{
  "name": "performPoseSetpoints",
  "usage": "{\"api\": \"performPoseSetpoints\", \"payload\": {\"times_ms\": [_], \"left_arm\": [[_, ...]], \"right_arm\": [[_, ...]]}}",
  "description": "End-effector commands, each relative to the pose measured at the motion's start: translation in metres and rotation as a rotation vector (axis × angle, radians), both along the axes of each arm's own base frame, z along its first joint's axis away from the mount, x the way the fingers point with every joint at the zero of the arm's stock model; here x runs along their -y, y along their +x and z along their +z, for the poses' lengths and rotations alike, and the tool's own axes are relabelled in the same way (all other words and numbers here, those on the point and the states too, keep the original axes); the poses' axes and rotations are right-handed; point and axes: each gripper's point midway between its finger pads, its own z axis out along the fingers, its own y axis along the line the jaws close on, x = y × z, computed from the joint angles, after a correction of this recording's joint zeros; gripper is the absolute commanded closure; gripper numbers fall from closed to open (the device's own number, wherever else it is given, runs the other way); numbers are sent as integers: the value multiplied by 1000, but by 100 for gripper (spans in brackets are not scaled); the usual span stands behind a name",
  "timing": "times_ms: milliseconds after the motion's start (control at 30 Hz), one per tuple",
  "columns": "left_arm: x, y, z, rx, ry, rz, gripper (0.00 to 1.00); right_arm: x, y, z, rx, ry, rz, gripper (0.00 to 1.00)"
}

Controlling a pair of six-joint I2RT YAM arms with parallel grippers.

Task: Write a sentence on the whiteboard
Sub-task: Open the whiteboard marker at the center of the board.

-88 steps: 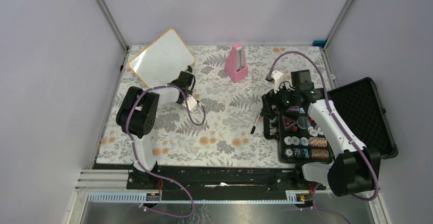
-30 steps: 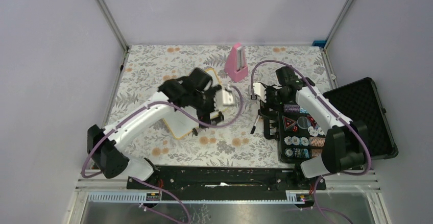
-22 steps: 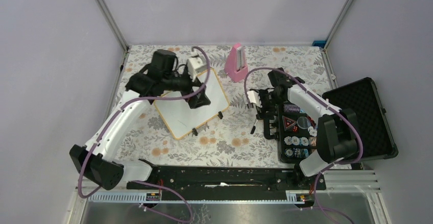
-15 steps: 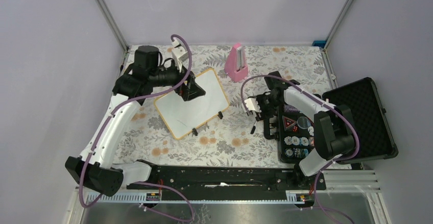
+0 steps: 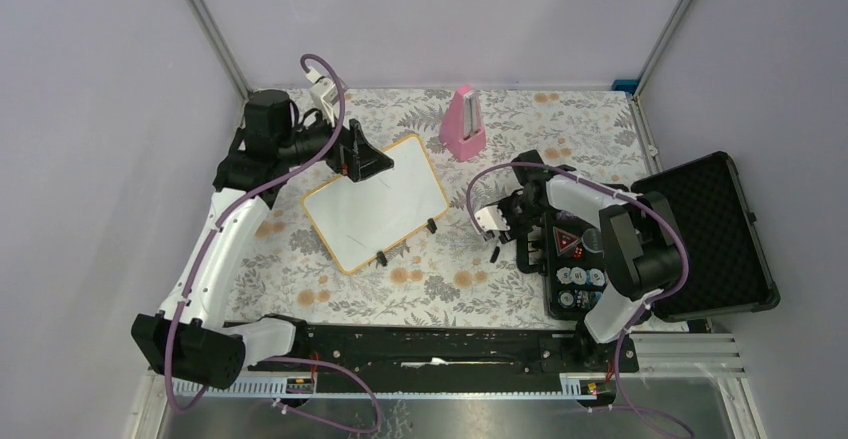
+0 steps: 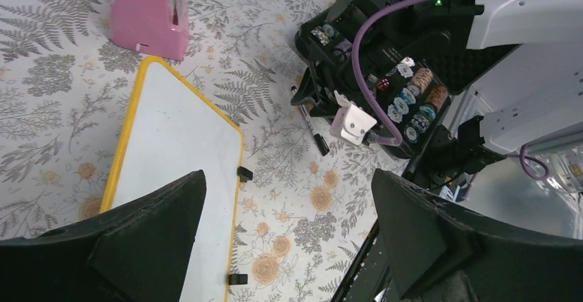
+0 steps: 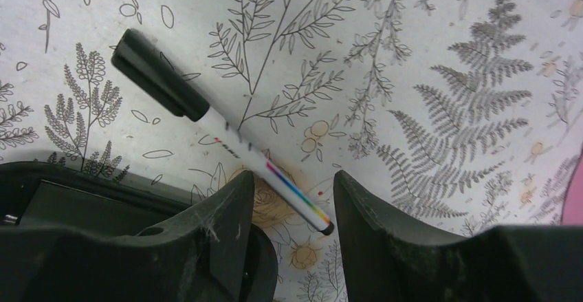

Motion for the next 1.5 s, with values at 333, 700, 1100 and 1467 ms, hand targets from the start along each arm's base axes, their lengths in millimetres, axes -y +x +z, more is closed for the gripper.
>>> {"api": "performPoseSetpoints", "payload": {"times_ms": [333,700,1100,1467], "left_arm": [[-32,42,22,135,94,235,1],[-47,48,25,90,58,346,1],[-71,42,26,101,48,382,1],[-23,-22,-1,187,83,-132,1]], "right_arm": [[-10,-12,-22,-100,-117,91,63],[-18,-44,-30,-302,-243,1,72],[-58,-69,20,-494,-122,-310,100],[-106,-126,142,-932,151,-503,100]]}}
